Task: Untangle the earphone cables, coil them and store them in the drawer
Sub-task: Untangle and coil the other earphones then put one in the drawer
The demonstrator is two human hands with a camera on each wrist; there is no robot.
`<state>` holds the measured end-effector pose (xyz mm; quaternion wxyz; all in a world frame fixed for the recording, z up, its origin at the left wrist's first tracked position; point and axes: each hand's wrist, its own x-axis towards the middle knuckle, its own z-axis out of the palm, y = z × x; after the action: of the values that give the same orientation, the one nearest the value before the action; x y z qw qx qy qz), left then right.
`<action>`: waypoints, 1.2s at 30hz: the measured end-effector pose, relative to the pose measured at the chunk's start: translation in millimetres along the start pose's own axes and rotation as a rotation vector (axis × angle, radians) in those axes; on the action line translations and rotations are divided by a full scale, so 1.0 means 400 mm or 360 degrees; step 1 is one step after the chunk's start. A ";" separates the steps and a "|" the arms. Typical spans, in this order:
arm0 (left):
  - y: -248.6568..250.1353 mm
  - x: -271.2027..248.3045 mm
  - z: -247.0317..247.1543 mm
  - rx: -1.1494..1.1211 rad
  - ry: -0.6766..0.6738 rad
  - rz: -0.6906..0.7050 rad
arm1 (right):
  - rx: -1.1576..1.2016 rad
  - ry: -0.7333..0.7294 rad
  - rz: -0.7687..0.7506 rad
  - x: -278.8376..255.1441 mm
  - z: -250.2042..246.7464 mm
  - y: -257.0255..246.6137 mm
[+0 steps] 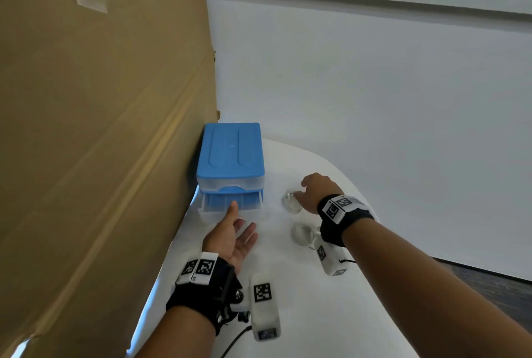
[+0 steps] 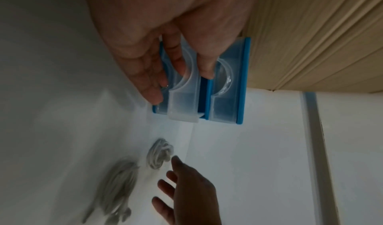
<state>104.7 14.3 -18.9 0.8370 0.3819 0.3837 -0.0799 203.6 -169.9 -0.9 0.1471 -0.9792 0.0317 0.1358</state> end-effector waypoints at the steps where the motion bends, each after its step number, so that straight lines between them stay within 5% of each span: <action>1: -0.003 -0.001 -0.005 0.0018 -0.0001 0.0001 | -0.0029 -0.0033 0.0020 0.010 0.009 -0.006; 13: 0.000 0.001 -0.011 0.0088 0.0010 0.0085 | -0.0251 0.0027 -0.0154 0.030 0.050 -0.057; 22: -0.031 -0.026 -0.023 0.0125 0.0059 0.0195 | 0.0656 -0.0007 -0.0316 -0.061 -0.073 -0.093; 29: -0.061 -0.065 -0.050 0.0126 0.0110 0.0234 | -0.0114 0.0106 -0.0609 -0.127 -0.061 -0.212; 36: -0.072 -0.086 -0.055 0.0151 0.0121 0.0275 | -0.0073 0.0089 -0.0696 -0.172 -0.042 -0.231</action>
<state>56.0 4.3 -20.4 0.8065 0.4556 0.3766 -0.0109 151.1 -85.2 59.2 0.1499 -0.9692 -0.1806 0.0742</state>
